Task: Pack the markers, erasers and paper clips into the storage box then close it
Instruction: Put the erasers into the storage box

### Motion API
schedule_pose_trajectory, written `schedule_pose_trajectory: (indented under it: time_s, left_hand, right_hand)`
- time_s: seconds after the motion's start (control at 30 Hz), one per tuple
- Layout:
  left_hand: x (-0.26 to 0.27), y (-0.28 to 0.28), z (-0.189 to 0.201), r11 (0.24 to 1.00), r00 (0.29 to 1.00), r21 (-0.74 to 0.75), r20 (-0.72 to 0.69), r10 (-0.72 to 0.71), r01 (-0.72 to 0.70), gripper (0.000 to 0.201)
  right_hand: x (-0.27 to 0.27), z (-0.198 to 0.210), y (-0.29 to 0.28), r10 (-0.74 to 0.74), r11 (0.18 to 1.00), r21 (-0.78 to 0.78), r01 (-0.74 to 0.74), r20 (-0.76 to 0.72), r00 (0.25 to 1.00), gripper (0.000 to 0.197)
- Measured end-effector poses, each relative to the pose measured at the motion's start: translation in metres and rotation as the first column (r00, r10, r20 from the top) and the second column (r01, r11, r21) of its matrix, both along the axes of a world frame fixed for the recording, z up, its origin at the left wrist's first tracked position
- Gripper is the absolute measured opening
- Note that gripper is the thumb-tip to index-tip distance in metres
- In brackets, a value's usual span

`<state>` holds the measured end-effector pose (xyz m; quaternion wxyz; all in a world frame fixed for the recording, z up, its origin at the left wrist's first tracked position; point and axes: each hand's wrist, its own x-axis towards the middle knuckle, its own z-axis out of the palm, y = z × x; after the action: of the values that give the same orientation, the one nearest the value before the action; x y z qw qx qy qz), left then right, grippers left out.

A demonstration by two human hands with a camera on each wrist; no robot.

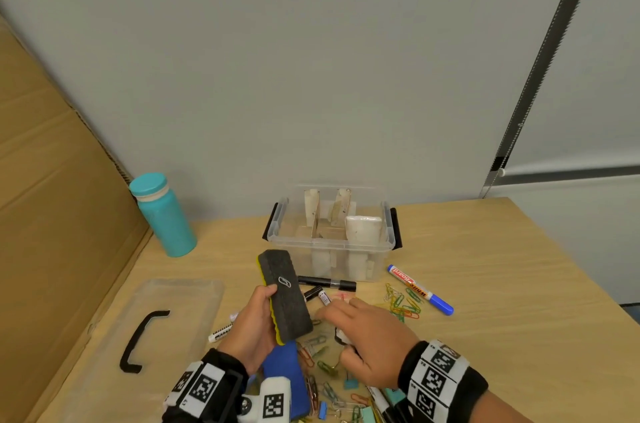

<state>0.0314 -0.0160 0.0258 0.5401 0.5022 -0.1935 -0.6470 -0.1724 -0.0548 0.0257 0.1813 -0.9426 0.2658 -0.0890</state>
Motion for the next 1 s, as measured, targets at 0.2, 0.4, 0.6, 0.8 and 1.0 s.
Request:
schedule_pose_trajectory:
  time_s: [0.2, 0.4, 0.6, 0.8, 1.0]
  left_hand:
    - [-0.013, 0.004, 0.001, 0.995, 0.992, -0.013, 0.082, -0.094, 0.096, 0.038]
    - [0.004, 0.002, 0.002, 1.000, 1.000, -0.029, 0.014, 0.002, -0.001, 0.044]
    - [0.006, 0.009, 0.004, 0.999, 0.998, -0.031, 0.053, 0.035, -0.033, 0.029]
    - [-0.009, 0.014, -0.008, 0.983, 0.915, -0.046, 0.376, -0.148, 0.178, 0.020]
    - [-0.025, 0.017, -0.016, 0.932, 0.829, -0.065, 0.483, -0.284, 0.357, 0.064]
  right_hand:
    - [0.024, 0.015, -0.008, -0.058, 0.996, -0.060, 0.066, 0.129, 0.990, 0.062]
    - [0.019, -0.006, -0.003, 0.045, 0.991, -0.128, -0.047, -0.021, 0.999, 0.060]
    - [0.007, -0.007, -0.008, -0.029, 0.993, -0.117, 0.026, -0.022, 0.999, 0.047]
    - [0.022, 0.014, -0.014, -0.390, 0.876, 0.407, 0.260, 0.278, 0.878, 0.085]
    - [0.033, 0.007, -0.020, -0.537, 0.770, 0.591, 0.240, 0.398, 0.743, 0.060]
